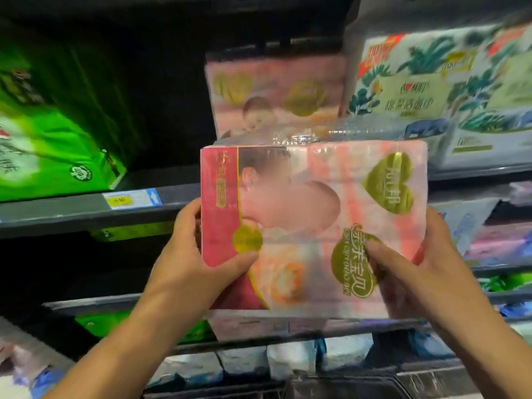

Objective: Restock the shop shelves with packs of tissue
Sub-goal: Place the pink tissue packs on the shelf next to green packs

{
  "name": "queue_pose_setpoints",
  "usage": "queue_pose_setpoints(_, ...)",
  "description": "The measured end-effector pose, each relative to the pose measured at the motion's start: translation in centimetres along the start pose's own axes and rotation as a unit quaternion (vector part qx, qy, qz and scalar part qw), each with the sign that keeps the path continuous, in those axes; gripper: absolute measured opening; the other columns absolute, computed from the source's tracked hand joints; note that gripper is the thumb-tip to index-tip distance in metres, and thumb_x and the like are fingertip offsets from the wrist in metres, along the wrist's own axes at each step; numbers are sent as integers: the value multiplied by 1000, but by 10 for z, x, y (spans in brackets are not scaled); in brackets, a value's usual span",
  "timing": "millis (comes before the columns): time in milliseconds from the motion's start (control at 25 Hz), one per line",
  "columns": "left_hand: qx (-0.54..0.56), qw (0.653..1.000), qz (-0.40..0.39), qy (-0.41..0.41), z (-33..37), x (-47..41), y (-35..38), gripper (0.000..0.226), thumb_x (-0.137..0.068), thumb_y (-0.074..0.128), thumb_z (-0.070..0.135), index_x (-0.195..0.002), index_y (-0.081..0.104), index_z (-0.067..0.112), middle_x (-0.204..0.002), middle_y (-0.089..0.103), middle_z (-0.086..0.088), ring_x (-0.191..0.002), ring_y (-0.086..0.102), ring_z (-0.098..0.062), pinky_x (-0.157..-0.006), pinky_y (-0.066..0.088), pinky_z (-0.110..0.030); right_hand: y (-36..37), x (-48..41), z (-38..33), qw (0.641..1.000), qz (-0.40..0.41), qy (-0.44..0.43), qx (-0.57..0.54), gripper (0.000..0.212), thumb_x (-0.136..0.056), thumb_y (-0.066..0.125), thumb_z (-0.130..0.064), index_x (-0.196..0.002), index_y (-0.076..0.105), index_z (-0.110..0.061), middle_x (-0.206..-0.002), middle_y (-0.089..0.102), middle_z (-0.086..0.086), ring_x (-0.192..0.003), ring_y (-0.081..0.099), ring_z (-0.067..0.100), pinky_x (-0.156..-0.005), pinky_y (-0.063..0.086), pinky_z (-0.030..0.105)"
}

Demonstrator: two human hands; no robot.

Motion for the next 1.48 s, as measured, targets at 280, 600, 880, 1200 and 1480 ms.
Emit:
queue_pose_setpoints(280,-20,994,49,95,32,-65,-19,85,-66,85,30,-133,33,35,-98,50,35,-86,52,22,-74,40,-11,16,-76,-43,994,20,-99,43,75,-77,78,-25,-138,35,-21,-125,58,-7,-110,59,11,-95,48,38)
queue_pose_setpoints(600,-22,988,91,121,35,-112,-26,90,-71,83,30,-140,24,28,-119,48,16,-106,52,-4,-79,42,-18,45,-133,-70,989,16,-129,65,78,-80,75,-18,-141,27,-18,-129,52,-4,-115,53,16,-92,43,31)
queue_pose_setpoints(880,-38,986,124,106,15,-124,-64,90,-72,83,23,-141,25,25,-110,49,19,-91,54,5,-81,39,-22,94,-135,-77,987,11,-154,44,68,-78,77,-15,-126,31,-27,-114,52,-15,-108,52,9,-83,44,22)
queue_pose_setpoints(1200,-42,985,149,80,-31,-144,-141,89,-74,81,18,-142,25,24,-117,51,13,-103,52,-4,-77,36,-11,190,-148,-93,989,-11,-144,38,73,-74,81,-23,-127,32,-28,-126,54,-2,-113,55,18,-89,50,36)
queue_pose_setpoints(1480,-51,987,133,70,-70,-178,-181,94,-73,81,19,-144,20,22,-128,55,5,-112,56,-14,-92,40,-26,252,-155,-102,992,-3,-124,15,78,-71,83,-16,-130,32,-24,-123,52,-2,-113,53,16,-84,46,25)
Point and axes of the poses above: each hand's wrist, its own x-axis away from the middle knuckle, its own y-axis out of the palm, z = x × y, the point moved 1 cm from there along -x, towards the middle knuckle
